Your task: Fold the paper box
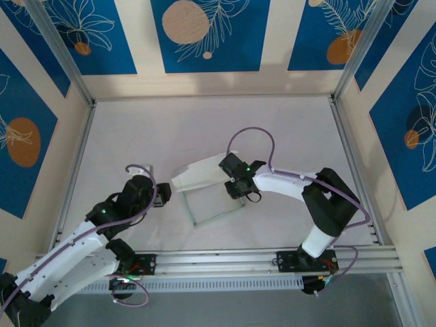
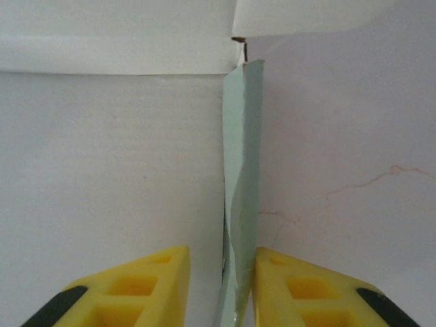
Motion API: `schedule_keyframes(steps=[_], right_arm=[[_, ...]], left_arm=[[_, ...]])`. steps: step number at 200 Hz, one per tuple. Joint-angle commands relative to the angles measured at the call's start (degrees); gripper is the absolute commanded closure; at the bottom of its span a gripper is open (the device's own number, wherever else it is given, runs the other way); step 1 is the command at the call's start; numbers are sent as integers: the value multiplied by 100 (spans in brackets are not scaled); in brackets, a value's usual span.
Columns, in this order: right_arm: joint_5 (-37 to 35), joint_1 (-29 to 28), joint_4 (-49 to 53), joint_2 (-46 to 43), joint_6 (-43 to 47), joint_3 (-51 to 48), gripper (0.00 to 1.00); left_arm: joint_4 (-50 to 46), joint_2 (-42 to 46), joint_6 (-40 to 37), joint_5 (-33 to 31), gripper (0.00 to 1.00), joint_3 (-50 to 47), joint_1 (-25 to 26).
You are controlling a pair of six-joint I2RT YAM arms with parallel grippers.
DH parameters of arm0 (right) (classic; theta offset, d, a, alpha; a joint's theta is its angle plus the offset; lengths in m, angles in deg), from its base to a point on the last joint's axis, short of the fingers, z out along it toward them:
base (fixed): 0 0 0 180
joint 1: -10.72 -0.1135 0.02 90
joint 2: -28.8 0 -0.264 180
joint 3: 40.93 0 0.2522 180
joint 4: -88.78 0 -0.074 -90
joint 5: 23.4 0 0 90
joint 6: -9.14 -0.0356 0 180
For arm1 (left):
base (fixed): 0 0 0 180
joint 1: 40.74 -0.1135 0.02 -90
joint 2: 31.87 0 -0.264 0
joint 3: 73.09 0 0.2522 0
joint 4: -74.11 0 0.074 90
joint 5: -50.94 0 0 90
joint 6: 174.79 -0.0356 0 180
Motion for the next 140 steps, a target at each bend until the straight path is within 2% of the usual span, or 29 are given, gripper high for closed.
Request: schedule_keyframes(steps=[1, 20, 63, 81, 99, 114, 140], right_arm=[[-110, -1, 105, 218, -86, 208, 74], [-144, 3, 309, 496, -94, 365, 83], [-418, -32, 665, 713, -189, 468, 89], [-813, -120, 950, 707, -248, 592, 92], [-1334, -289, 1318, 772, -332, 790, 100], [-1799, -459, 1640, 936, -459, 966, 100], [-2178, -664, 1919, 1248, -645, 1174, 100]], left_arm=[[170, -15, -22, 35, 40, -112, 22], [190, -17, -31, 24, 40, -135, 26], [193, 4, -51, -16, 39, -148, 23], [201, 35, -54, -60, 39, -164, 20], [205, 22, -71, -84, 39, -160, 27], [206, -2, -75, -93, 39, -154, 18], [183, 6, -74, -129, 39, -123, 21]])
